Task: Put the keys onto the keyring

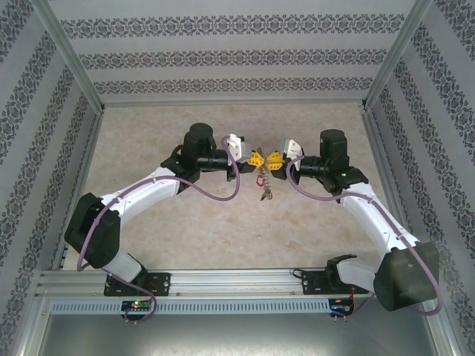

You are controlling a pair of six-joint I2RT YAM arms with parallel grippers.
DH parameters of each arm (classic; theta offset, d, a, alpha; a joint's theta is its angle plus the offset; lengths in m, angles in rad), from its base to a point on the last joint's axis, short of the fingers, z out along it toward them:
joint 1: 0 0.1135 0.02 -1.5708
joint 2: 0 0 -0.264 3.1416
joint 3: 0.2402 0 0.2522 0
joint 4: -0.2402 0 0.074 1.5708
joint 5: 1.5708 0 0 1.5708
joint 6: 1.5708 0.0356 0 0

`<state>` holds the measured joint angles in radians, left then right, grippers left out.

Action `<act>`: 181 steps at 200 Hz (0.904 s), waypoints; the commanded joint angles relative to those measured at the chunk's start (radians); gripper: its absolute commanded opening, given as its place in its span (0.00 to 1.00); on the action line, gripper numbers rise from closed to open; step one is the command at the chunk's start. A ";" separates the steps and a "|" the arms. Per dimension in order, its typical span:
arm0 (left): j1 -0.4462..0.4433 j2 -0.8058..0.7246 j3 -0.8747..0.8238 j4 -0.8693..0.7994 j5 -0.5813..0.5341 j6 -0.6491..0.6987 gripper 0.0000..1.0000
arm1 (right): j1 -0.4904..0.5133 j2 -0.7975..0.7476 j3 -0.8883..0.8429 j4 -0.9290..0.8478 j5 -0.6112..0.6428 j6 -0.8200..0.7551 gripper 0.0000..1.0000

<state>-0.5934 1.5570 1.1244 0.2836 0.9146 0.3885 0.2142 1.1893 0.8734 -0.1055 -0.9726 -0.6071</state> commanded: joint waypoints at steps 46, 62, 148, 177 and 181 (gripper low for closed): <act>0.010 0.015 0.038 -0.008 0.045 0.019 0.00 | 0.003 -0.046 0.019 0.016 -0.059 -0.018 0.22; 0.010 0.017 0.047 -0.027 0.043 0.026 0.00 | 0.005 -0.056 0.011 0.026 -0.076 -0.004 0.22; 0.003 0.019 0.050 -0.025 0.044 0.026 0.00 | 0.038 -0.035 0.025 0.015 -0.060 -0.005 0.17; 0.003 0.020 0.050 -0.023 0.046 0.024 0.00 | 0.056 -0.012 0.043 -0.001 -0.061 -0.022 0.06; 0.003 0.020 0.049 -0.023 0.045 0.023 0.00 | 0.057 -0.012 0.044 -0.001 -0.061 -0.024 0.04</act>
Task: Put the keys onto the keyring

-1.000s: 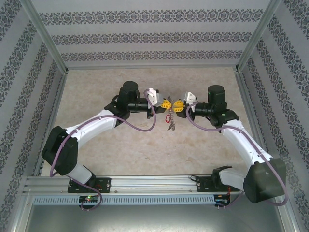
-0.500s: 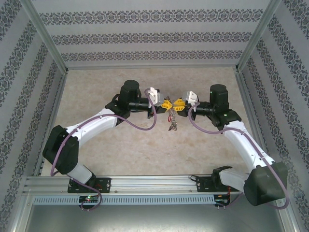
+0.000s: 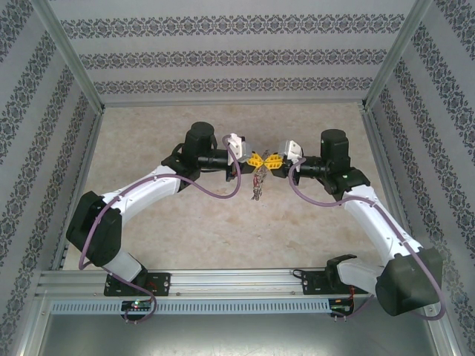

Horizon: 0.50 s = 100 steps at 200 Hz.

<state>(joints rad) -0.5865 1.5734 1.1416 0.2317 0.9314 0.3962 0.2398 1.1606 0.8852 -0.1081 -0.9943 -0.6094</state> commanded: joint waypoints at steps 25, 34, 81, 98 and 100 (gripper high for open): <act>-0.005 0.007 0.030 0.033 0.027 0.006 0.03 | 0.035 0.015 0.029 -0.009 -0.031 -0.044 0.00; -0.004 0.009 0.022 0.041 0.029 0.003 0.19 | 0.034 0.014 0.030 -0.023 -0.028 -0.051 0.00; -0.003 0.027 0.036 -0.085 0.021 0.079 0.36 | 0.039 -0.002 0.044 -0.169 0.053 -0.132 0.00; -0.003 0.031 0.033 -0.104 0.007 0.089 0.35 | 0.042 0.004 0.058 -0.232 0.075 -0.161 0.00; -0.003 0.031 0.032 -0.108 0.006 0.091 0.35 | 0.042 0.004 0.059 -0.240 0.078 -0.164 0.00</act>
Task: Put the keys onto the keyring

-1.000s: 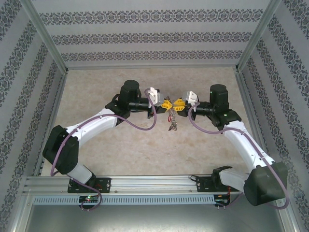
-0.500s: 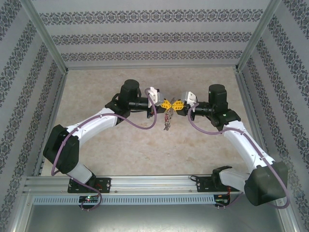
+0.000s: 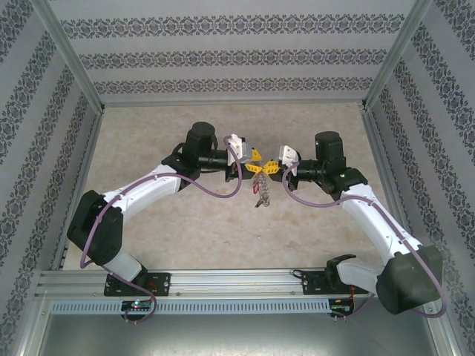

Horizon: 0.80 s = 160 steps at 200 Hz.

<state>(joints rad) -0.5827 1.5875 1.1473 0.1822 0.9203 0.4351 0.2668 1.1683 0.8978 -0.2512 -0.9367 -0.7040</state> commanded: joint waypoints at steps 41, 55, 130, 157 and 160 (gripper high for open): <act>-0.008 0.041 0.038 -0.188 0.017 0.135 0.35 | 0.039 0.017 0.066 -0.227 0.143 -0.143 0.00; -0.008 0.044 0.023 -0.185 0.019 0.130 0.35 | 0.059 0.019 0.067 -0.248 0.200 -0.161 0.00; -0.008 0.054 -0.009 -0.176 -0.005 0.111 0.36 | 0.149 0.091 0.146 -0.389 0.444 -0.230 0.00; -0.008 0.048 -0.077 -0.087 0.012 0.059 0.36 | 0.171 0.108 0.168 -0.426 0.485 -0.232 0.00; -0.008 0.048 -0.086 -0.078 0.012 0.052 0.37 | 0.174 0.109 0.171 -0.429 0.493 -0.232 0.00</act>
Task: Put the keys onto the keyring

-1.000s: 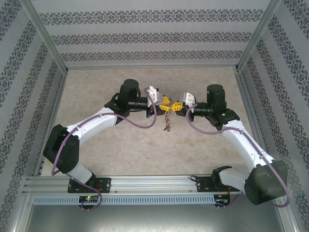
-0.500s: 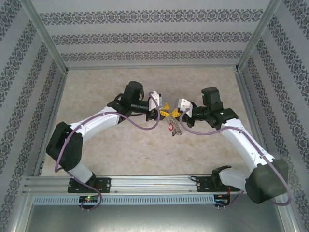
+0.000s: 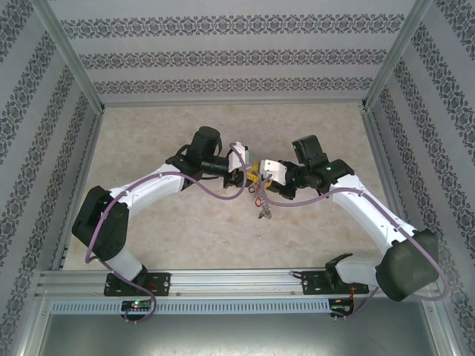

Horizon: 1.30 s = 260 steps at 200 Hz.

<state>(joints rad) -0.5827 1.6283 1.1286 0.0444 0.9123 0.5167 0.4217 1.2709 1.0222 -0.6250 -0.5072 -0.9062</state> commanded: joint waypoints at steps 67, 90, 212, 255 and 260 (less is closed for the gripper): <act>-0.009 -0.009 -0.180 0.257 -0.002 -0.185 0.38 | 0.081 0.050 0.086 -0.123 0.192 -0.022 0.00; -0.012 0.009 -0.187 0.306 0.005 -0.225 0.37 | 0.082 0.051 0.081 -0.104 0.182 0.000 0.00; -0.051 0.045 -0.202 0.412 -0.068 -0.324 0.31 | 0.049 0.055 0.037 -0.028 0.060 0.069 0.00; -0.051 0.050 -0.203 0.387 -0.059 -0.319 0.30 | 0.046 0.060 0.033 -0.010 0.061 0.075 0.00; -0.051 0.047 -0.207 0.392 -0.061 -0.323 0.31 | 0.045 0.058 0.030 -0.005 0.061 0.076 0.00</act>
<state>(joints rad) -0.6273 1.6638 0.9318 0.4198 0.8555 0.2188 0.4728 1.3300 1.0637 -0.6838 -0.3943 -0.8433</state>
